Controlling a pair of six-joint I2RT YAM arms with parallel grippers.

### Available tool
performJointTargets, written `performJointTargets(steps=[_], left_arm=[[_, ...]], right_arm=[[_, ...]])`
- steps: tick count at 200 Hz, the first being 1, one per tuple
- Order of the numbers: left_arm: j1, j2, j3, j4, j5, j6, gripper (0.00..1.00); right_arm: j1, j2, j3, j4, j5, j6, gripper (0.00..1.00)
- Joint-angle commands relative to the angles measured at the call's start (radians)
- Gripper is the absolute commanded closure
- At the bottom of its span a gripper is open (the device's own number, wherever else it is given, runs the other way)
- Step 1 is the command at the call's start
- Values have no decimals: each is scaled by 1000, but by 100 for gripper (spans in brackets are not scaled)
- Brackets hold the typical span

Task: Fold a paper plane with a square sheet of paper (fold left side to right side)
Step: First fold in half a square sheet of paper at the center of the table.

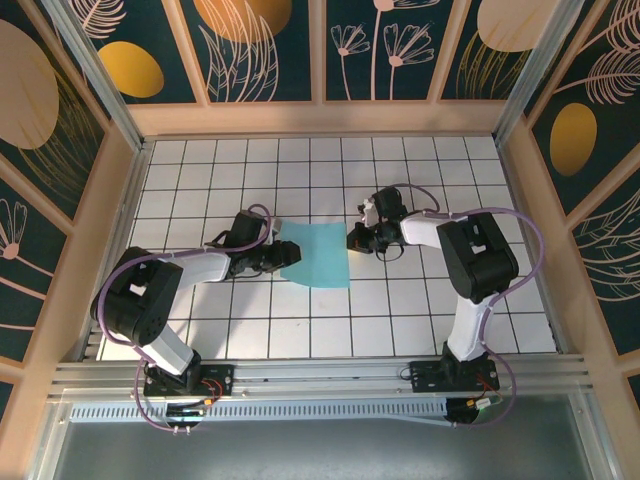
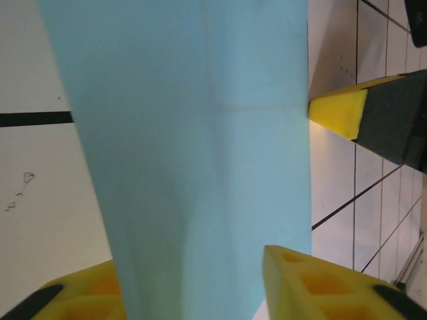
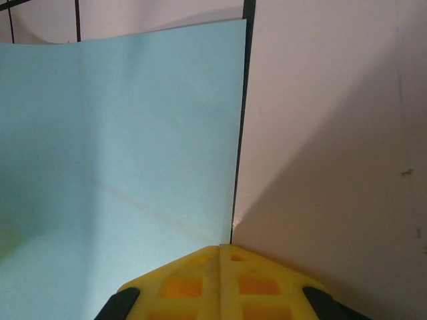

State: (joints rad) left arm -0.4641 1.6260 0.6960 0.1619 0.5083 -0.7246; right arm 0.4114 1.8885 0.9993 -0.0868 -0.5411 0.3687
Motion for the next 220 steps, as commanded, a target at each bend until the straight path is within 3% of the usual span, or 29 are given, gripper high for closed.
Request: performJointTargets(steps=[1,119,176,220], left_arm=[[-4,-3,34,1,18,4,53],[-96,81,165,40,67,1,36],[-132,158,183,76,76,-15,35],[-138,164,180,65,47,-12,42]], right_arm=[[10,21,11,-29,50,-32,100],[11,17,-29,-11,81,-37,100],[11,-10,-47,34,55,-23,100],[10,-41,-53,60,38,-12,100]])
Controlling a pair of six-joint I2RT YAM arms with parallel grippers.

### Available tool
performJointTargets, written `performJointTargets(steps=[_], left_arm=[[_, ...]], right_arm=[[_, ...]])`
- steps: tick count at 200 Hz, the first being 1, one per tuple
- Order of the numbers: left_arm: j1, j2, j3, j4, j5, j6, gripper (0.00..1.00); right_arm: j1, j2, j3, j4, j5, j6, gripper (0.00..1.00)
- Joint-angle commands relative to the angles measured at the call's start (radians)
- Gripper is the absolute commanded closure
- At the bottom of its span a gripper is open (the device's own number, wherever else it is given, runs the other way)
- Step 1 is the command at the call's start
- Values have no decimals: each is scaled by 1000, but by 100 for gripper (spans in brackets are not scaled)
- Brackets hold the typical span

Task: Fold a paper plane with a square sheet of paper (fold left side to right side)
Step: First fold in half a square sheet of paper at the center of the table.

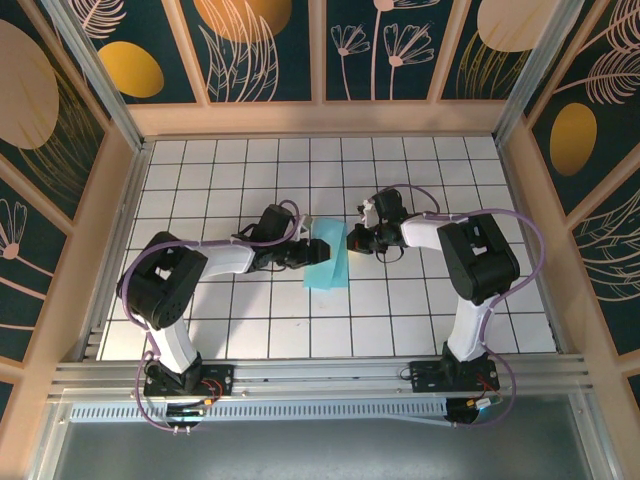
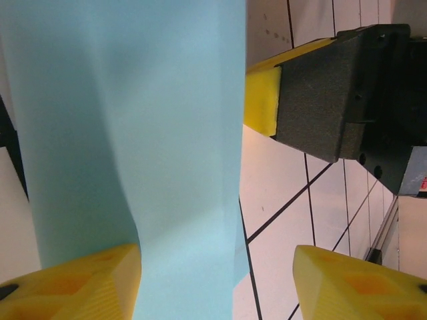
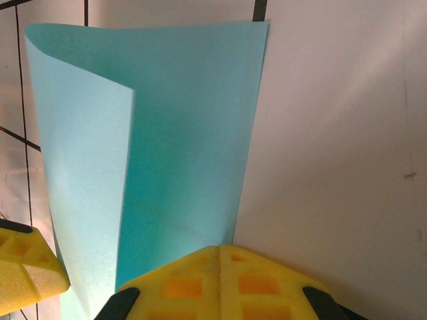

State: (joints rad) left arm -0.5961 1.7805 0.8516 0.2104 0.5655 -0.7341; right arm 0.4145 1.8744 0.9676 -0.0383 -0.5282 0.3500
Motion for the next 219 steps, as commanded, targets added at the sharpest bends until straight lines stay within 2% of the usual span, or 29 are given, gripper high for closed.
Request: performJointTargets(steps=[1,87,117,158,175,196,219], left_arm=[[-6,9,25,17,-11,-2,43],[-8,10,27,32,-46,-29,61],[-8,10,26,34,-46,-30,66],[-10,4,25,33,-54,-30,76],[-10,3,25,32,-56,-32,80],[-10,3,25,31,-58,-31,82],[-9,4,27,32,-56,-32,82]], right_arm=[[5,-27,-22,13,26,7,100],[-15,-112,-41,50,-2,32,100],[-42,-152,-72,93,-51,45,87],[-55,-163,-108,199,-214,86,61],[-49,-154,-115,228,-243,102,52],[-41,-138,-111,233,-249,102,46],[-31,-115,-107,243,-256,112,46]])
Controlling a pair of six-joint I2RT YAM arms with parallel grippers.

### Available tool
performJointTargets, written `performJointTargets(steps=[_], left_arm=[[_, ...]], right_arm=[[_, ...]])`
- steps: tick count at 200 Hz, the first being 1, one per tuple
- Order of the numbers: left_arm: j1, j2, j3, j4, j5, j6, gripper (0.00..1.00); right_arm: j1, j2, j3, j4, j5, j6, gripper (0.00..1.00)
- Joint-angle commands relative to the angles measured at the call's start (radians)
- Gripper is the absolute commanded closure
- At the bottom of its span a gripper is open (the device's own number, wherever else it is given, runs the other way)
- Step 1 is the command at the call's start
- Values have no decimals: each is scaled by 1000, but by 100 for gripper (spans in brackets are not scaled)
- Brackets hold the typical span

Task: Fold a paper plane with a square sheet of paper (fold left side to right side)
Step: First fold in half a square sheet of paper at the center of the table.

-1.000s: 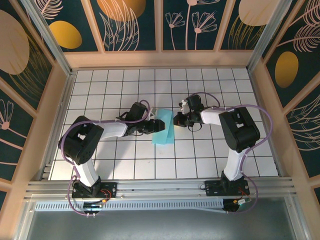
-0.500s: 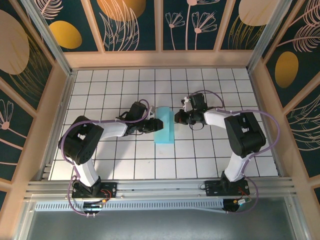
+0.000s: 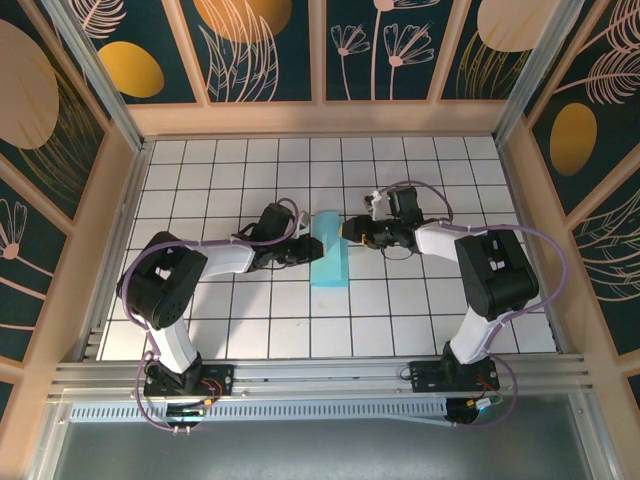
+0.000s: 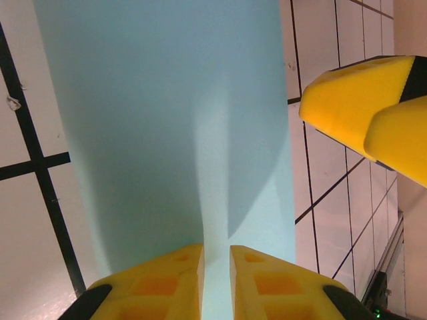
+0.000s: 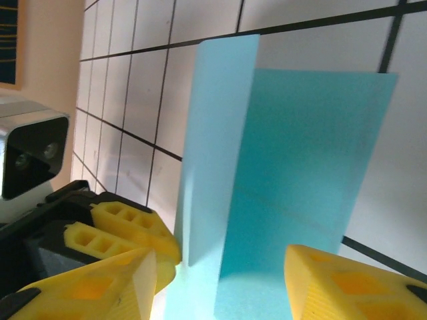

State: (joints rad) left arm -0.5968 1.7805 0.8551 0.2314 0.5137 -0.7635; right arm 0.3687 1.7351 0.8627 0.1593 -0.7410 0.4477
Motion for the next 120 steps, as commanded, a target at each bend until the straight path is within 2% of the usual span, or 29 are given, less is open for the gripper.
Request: performJointTargets(steps=[1,57,101,120], left_arm=[[-9,4,24,11,-4,-2,83],[-10,2,22,11,-4,-2,82],[-10,-8,19,11,-11,-3,82],[-11,-19,18,10,-21,-2,81]], right_arm=[[16,24,-2,47,-43,14,46],[40,62,17,72,-57,37,49],[49,76,19,74,-54,46,65],[50,78,16,74,-54,49,75]])
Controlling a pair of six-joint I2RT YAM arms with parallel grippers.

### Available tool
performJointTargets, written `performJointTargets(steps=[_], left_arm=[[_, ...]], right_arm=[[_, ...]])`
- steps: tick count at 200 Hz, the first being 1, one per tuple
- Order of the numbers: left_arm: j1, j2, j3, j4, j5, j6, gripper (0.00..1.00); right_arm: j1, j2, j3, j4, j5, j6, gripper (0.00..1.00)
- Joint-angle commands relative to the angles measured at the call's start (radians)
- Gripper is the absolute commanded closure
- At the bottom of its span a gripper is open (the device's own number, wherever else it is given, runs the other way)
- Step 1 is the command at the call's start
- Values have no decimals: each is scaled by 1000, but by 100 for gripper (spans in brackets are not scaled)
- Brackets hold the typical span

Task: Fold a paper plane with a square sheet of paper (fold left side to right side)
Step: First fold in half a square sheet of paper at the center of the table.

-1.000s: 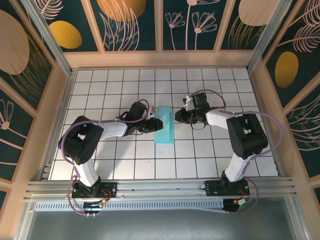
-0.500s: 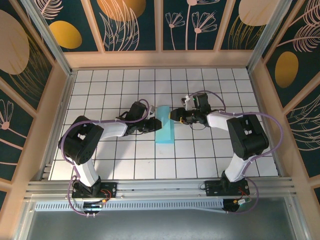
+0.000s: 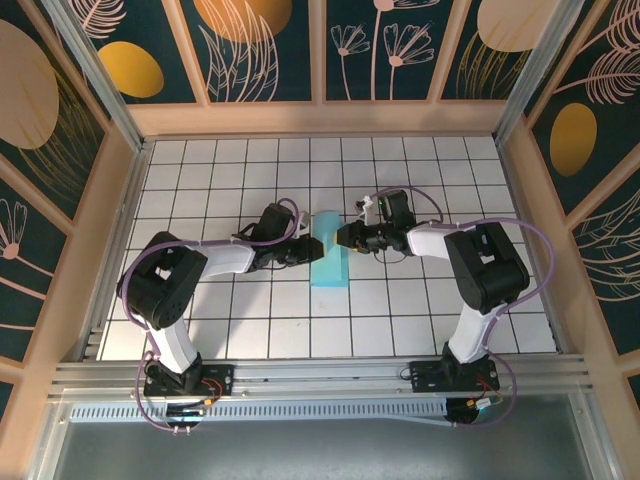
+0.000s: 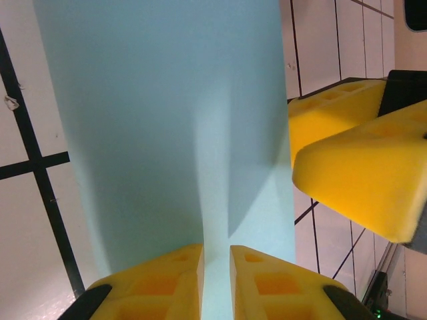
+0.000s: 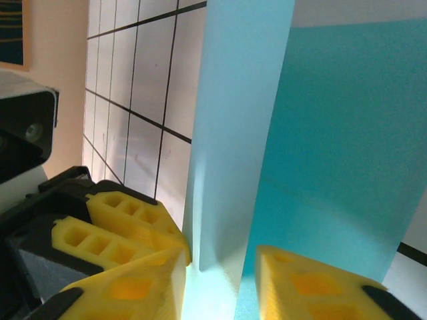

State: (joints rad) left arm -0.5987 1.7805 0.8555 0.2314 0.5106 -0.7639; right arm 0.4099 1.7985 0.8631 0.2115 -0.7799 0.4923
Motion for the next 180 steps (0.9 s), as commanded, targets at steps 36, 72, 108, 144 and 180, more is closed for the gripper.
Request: performJointTargets(steps=[36,72,108,144,180], left_arm=[[-8,-61,17,-7,-49,-6,70],[-8,-159,6,-57,-157,1,53],[-8,-185,1,-119,-257,2,43],[-8,-128,10,-119,-232,-9,43],[-9,-80,29,-113,-222,-15,42]], right_arm=[[11,19,21,-8,13,-9,97],[10,30,32,-54,62,-22,100],[10,39,41,-94,106,-27,100],[13,45,48,-114,119,-34,100],[22,52,56,-127,130,-37,100]])
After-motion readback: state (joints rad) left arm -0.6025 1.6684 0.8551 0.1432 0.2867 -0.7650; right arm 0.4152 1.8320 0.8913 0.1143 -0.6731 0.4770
